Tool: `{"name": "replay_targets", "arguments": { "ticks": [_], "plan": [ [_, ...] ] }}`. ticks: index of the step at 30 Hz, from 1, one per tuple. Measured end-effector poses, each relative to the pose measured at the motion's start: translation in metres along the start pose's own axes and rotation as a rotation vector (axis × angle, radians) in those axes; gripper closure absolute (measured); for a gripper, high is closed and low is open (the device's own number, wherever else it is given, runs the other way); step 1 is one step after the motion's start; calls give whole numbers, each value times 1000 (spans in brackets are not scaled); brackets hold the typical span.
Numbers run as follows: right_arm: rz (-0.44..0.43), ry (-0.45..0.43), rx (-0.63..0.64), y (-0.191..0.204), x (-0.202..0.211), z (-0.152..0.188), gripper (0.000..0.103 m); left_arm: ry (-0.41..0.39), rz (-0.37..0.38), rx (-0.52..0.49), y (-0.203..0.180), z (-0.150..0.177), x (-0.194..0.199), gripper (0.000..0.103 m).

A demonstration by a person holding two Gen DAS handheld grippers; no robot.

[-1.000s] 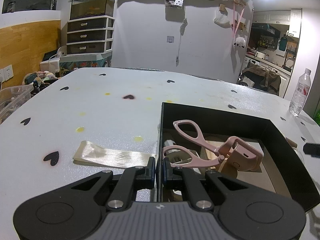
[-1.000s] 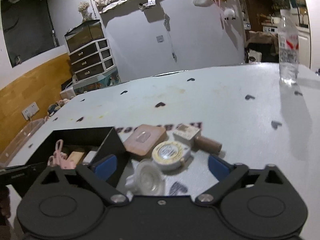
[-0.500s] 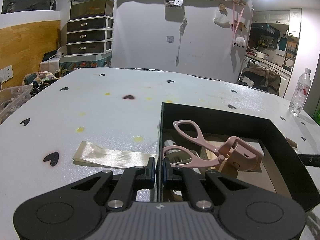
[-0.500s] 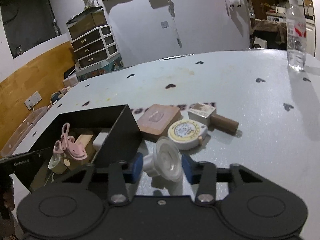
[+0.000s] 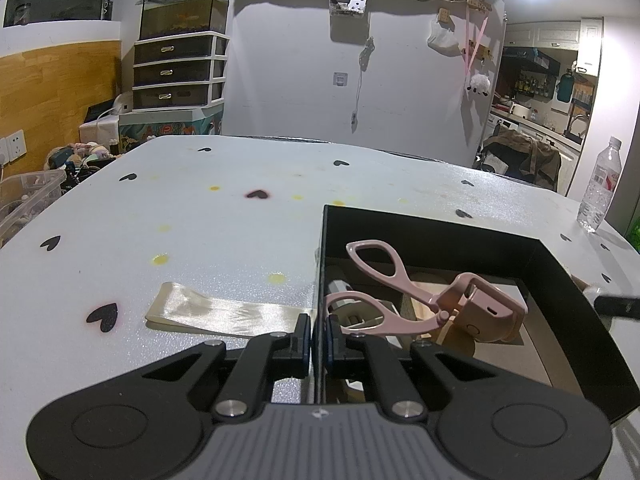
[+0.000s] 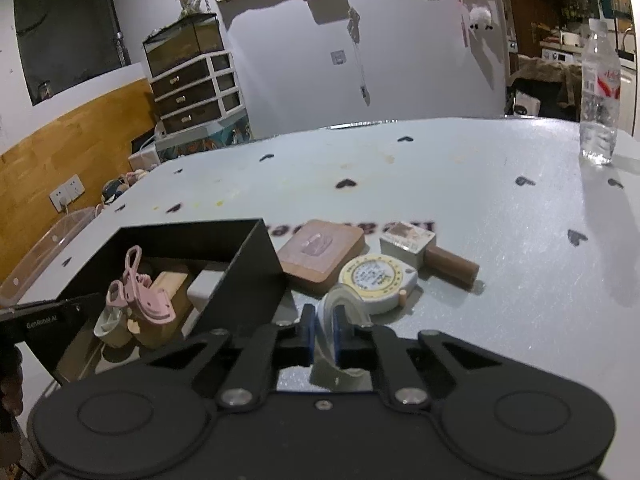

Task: Organize rigid objects
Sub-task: 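Lower the clear plastic cup into the black box and release it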

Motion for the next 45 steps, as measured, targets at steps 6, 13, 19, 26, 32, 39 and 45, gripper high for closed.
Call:
{"name": "replay_targets", "arguments": {
  "ticks": [6, 13, 19, 26, 32, 39, 45],
  "plan": [
    [-170, -54, -33, 3, 22, -23, 94, -1, 0, 1, 0, 0, 0, 96],
    [-473, 45, 13, 35, 24, -36, 94, -1, -1, 0, 0, 0, 0, 96],
    [-532, 210, 107, 68, -2, -23, 94, 1, 1, -4, 0, 0, 0, 96],
    [-582, 355, 178, 94, -24, -15, 94, 0, 1, -3, 0, 0, 0, 96],
    [-524, 442, 208, 92, -39, -16, 94, 1, 4, -4, 0, 0, 0, 96],
    [-309, 305, 399, 97, -30, -26, 77, 1, 3, -2, 0, 0, -1, 96],
    [-226, 209, 522, 95, -20, -30, 74, 1, 3, -3, 0, 0, -1, 96]
  ]
}}
Point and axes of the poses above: each gripper's, at about its wrist camera, not at the fingertips, and x roughly against the way its jaws point, y to its left, z to its underside, the point moved 1 cm from there along -x, roughly the way its jaws point, and after that the axes turned 6 degrees about z, right-handed, at the moved point
